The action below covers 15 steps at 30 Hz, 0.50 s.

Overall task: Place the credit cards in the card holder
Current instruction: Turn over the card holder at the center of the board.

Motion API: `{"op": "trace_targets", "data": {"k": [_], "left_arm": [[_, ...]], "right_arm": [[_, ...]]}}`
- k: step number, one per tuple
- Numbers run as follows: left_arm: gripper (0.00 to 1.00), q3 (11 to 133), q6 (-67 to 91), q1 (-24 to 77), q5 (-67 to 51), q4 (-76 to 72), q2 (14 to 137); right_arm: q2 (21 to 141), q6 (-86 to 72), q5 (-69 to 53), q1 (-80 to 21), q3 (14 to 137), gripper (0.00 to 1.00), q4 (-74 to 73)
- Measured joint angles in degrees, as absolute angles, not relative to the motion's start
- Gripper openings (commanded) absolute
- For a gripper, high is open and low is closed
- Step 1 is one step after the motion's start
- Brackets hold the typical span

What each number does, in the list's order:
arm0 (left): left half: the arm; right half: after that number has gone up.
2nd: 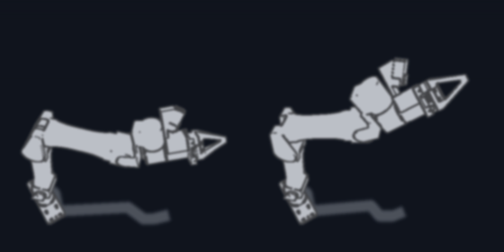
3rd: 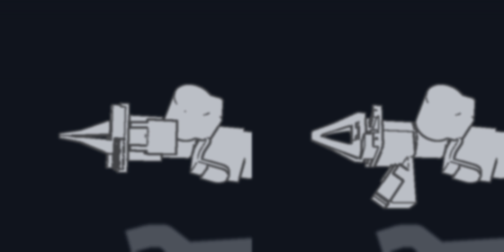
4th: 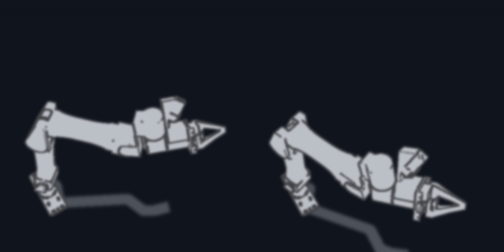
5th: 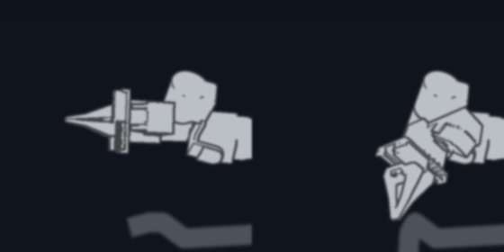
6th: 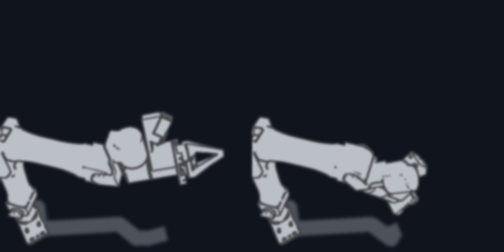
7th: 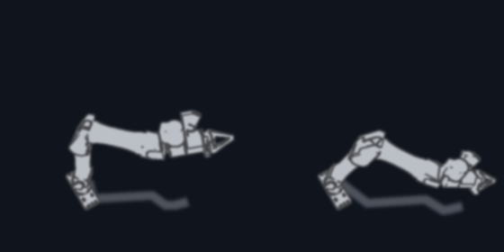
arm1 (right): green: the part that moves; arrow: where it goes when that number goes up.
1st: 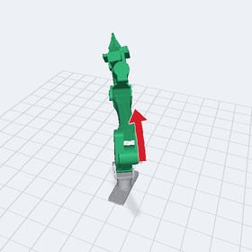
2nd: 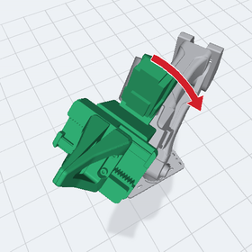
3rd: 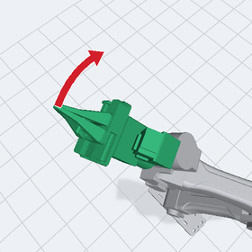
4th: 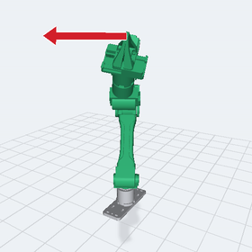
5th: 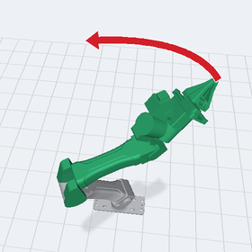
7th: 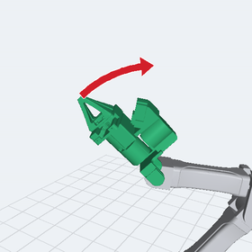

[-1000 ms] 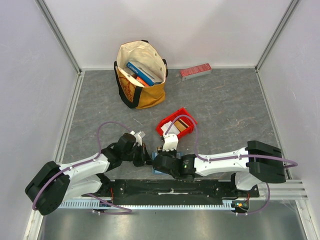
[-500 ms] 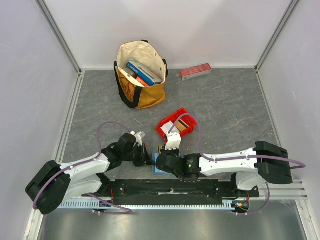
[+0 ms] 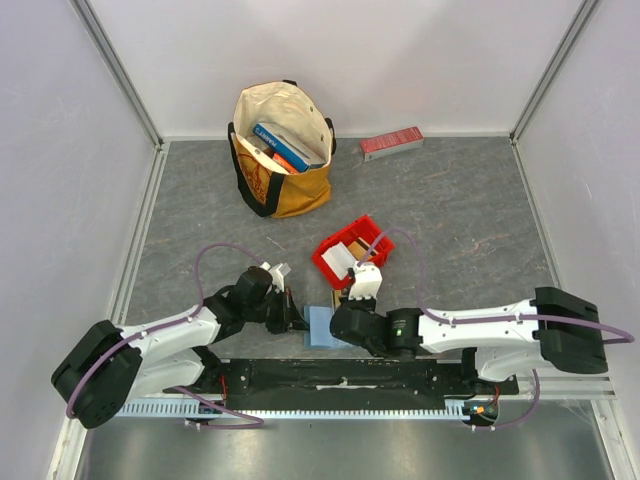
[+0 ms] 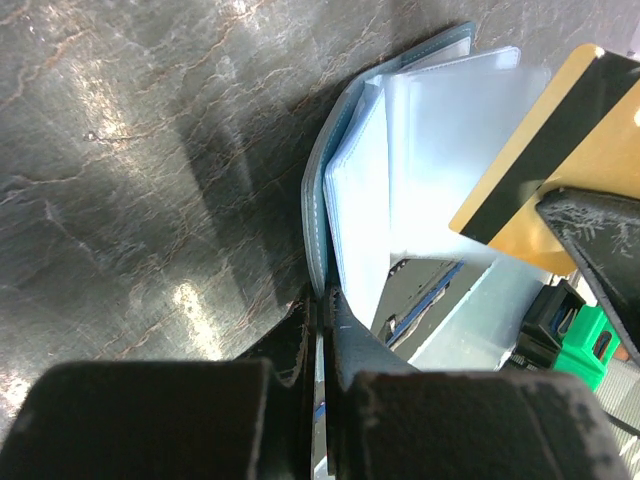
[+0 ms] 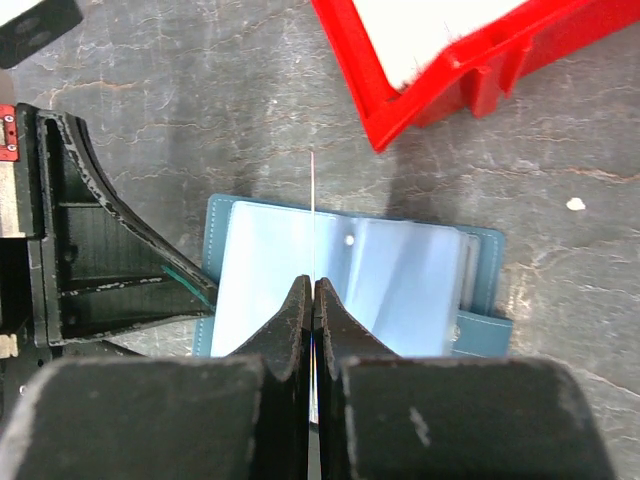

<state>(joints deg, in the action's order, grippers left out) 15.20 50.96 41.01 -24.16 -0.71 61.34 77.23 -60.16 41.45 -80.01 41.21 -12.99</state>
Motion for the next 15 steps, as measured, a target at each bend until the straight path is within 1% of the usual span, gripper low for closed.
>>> {"op": "trace_targets", "data": {"k": [3,8,12,15], "left_arm": [[0.02,15.18,50.96,41.01,-24.16,-0.86,61.65],[0.02,15.07,50.96,41.01,-24.10,-1.41,62.87],[0.02,14.98,50.94,41.01,-23.59,-2.17,65.43],[0.02,15.03,50.94,40.97,-23.77,-3.79,68.20]], "right_arm": [[75.13,-60.40,41.43,-79.75,39.81,0.00,-13.45],[75.42,-58.85,40.05,-79.31,39.81,0.00,-12.14],[75.29,-58.46,39.27,-78.85,39.79,0.00,-11.62],[73.10,-58.81,38.54,-77.28,39.03,0.00,-11.77]]}}
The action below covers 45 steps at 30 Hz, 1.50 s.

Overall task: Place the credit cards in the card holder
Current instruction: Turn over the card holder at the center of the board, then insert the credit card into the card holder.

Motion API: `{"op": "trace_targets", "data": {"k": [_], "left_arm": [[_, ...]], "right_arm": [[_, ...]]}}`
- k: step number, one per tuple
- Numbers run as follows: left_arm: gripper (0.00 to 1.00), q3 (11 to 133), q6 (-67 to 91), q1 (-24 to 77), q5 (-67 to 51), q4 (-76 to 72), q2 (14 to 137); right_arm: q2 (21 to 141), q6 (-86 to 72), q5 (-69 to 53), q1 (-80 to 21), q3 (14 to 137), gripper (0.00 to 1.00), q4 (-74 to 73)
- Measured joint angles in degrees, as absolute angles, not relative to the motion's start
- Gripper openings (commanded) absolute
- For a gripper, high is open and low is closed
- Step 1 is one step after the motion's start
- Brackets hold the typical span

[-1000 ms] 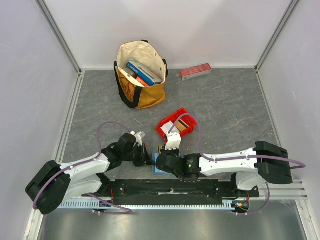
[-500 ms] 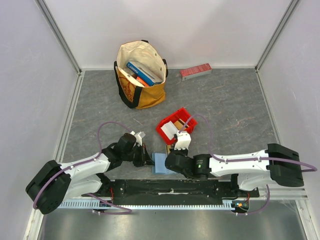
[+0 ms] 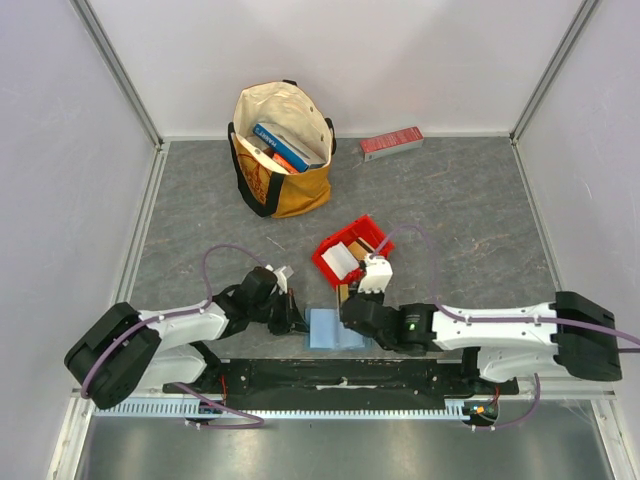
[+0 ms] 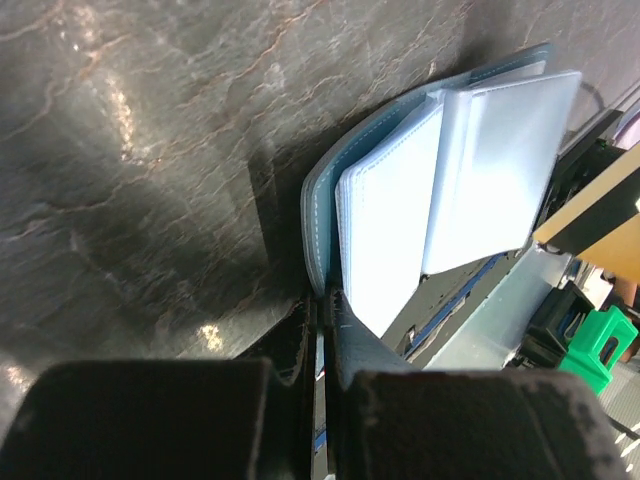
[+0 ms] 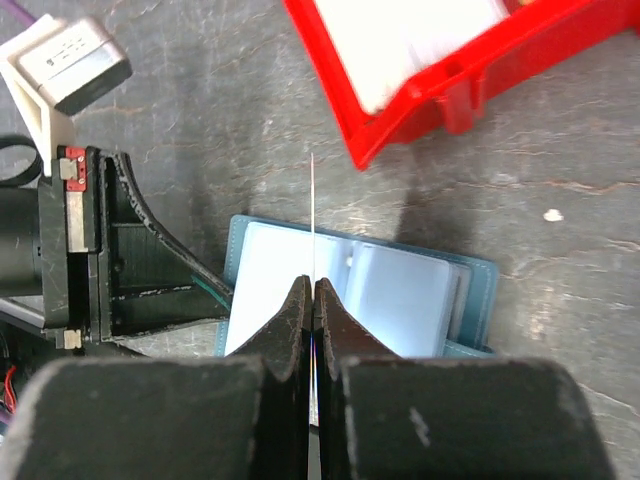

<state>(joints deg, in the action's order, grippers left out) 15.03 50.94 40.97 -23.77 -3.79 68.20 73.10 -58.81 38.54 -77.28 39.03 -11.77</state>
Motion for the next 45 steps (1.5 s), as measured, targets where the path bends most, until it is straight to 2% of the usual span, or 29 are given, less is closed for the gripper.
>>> {"op": "trace_targets", "data": {"k": [5,18,37,45], "left_arm": [[0.02,15.31,50.94,41.01,-24.64,-6.26,70.26],[0.02,15.31,50.94,41.01,-24.60,-6.35,70.22],[0.02,15.38,50.92,41.01,-24.58,-6.11,70.08],[0.02,15.42,50.92,40.97,-24.60,-5.63,69.93]], "right_arm": [[65.58,-60.69,37.32,-75.07,34.41,0.00,-14.22],[54.89,-64.60,33.28,-72.18,29.19,0.00,-23.70],[62.30,-63.20,26.70,-71.50,28.27,0.00,-19.25],[70.08,-56.71,24.25,-71.11,35.31,0.00,-20.25]]}}
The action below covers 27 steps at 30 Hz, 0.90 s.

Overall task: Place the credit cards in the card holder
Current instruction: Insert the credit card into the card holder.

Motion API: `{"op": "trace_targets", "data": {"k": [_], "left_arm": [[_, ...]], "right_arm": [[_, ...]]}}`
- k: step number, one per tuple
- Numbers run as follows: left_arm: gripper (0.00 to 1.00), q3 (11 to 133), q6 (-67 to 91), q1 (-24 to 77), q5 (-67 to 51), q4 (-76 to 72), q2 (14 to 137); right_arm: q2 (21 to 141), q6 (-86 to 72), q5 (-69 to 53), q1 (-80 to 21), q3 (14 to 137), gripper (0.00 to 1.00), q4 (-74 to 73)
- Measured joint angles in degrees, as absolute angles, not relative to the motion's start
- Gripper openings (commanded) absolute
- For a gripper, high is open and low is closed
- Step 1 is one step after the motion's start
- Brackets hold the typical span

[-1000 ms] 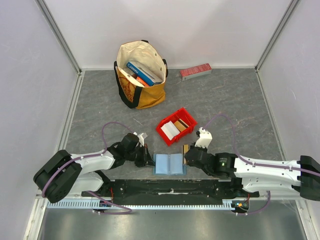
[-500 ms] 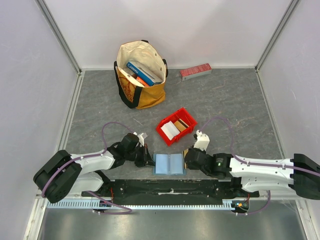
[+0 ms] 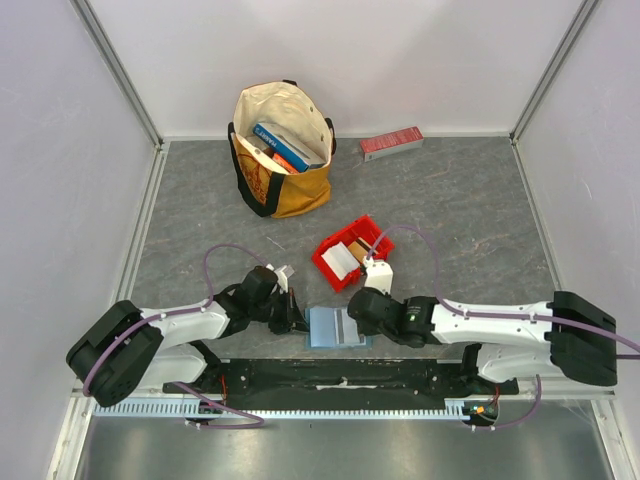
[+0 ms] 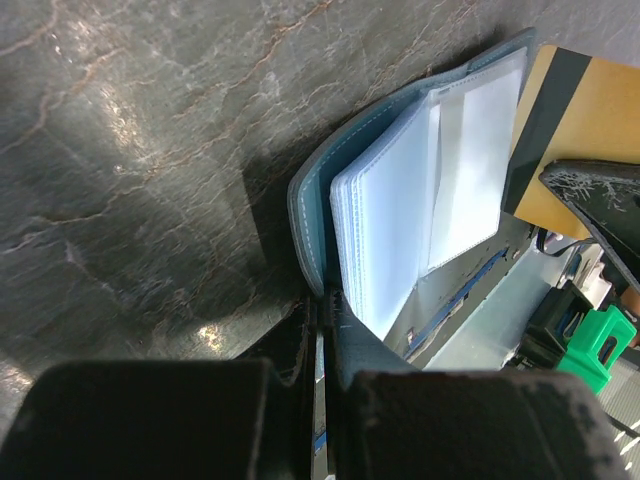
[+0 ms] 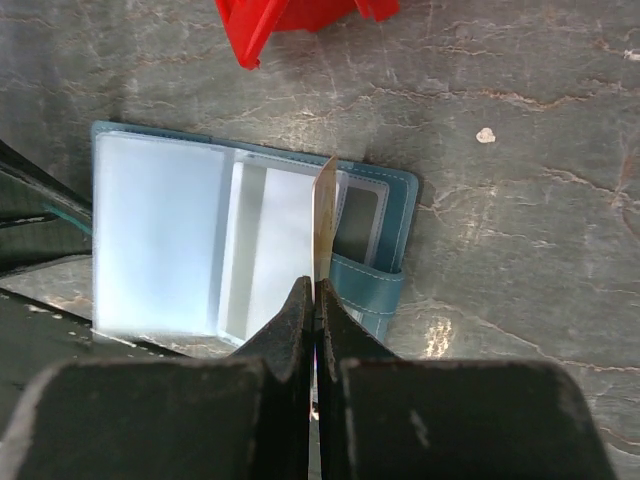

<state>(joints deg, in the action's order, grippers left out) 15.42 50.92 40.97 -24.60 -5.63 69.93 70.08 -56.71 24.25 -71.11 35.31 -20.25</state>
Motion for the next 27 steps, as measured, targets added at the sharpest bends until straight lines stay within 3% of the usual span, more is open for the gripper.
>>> {"op": "trace_targets", "data": {"k": [10,16,21,27], "left_arm": [[0.02,15.51,50.92,40.95,-24.58,-5.39,69.87],[0.02,15.51,50.92,40.97,-24.36,-5.30,69.69],[0.02,15.51,50.89,40.97,-24.32,-5.30,69.69],[0.02,15.57,50.89,40.97,-24.25,-5.19,69.69]], "right_arm": [[76.42,-54.39,26.13,-71.02,41.69,0.00,-26.81],[67.57,-55.07,29.04,-71.13,42.17,0.00,-28.75],[56.69,-54.65,28.69,-71.13,41.23,0.00,-23.49],[61.82,-55.88,23.97,-71.13,36.75,0.00,-13.47]]}}
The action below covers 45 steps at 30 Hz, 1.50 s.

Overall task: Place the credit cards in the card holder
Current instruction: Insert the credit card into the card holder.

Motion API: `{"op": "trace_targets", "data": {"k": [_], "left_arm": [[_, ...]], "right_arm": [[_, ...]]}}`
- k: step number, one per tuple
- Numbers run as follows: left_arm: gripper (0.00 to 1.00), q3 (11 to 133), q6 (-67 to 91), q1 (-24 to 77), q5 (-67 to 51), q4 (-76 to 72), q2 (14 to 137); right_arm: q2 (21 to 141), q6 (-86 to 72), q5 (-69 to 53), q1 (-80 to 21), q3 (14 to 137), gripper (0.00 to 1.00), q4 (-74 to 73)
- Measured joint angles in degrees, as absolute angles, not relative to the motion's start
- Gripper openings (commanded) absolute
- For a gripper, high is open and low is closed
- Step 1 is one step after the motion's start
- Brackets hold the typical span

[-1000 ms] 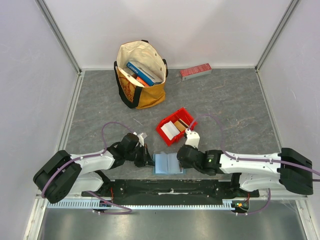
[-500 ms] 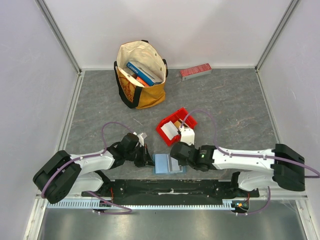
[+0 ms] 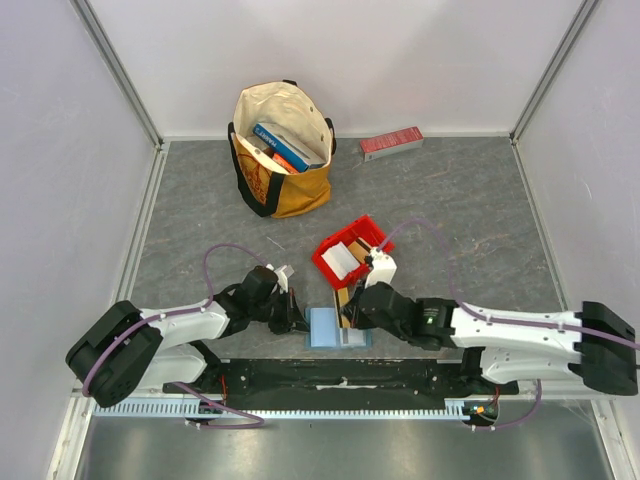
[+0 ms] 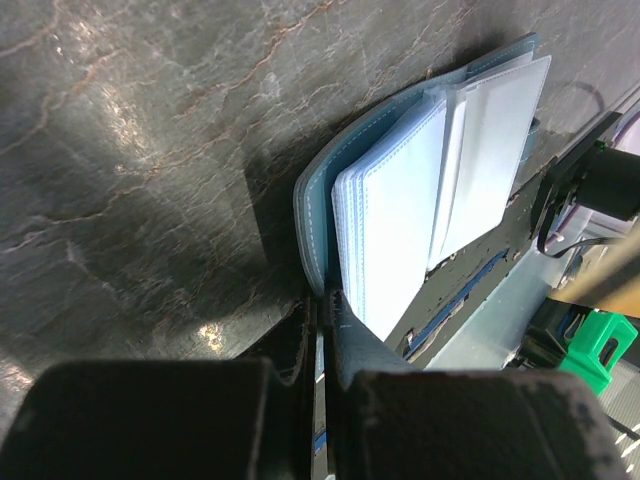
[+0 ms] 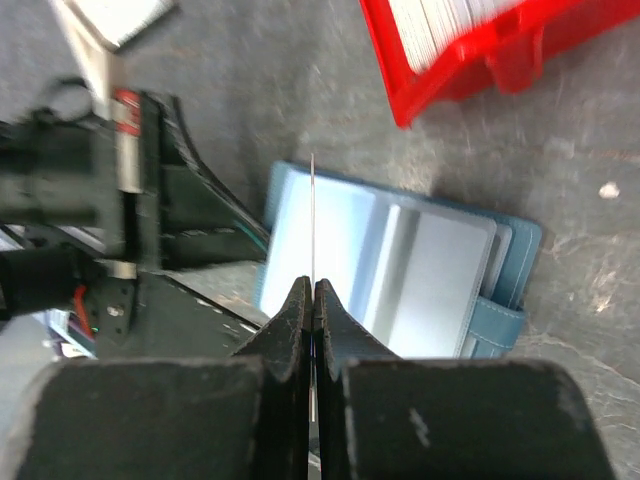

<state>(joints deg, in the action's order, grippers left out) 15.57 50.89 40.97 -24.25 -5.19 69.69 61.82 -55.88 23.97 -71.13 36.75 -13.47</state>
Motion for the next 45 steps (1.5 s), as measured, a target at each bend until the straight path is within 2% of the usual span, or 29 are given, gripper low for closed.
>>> {"op": "trace_targets", "data": {"k": [15,32,45], "left_arm": [[0.02,15.62,50.89,41.01,-24.12,-5.10,69.69],[0.02,15.62,50.92,41.01,-24.14,-5.10,69.71],[0.02,15.62,50.92,41.01,-24.14,-5.10,69.69]], "right_arm": [[69.25,-65.01,14.59,-68.90,17.32,0.00,14.41],[75.22,-72.69,11.18,-67.26,9.76,0.00,34.30],[78.13,-74.59,9.74,-67.16,7.51,0.00,43.31]]}}
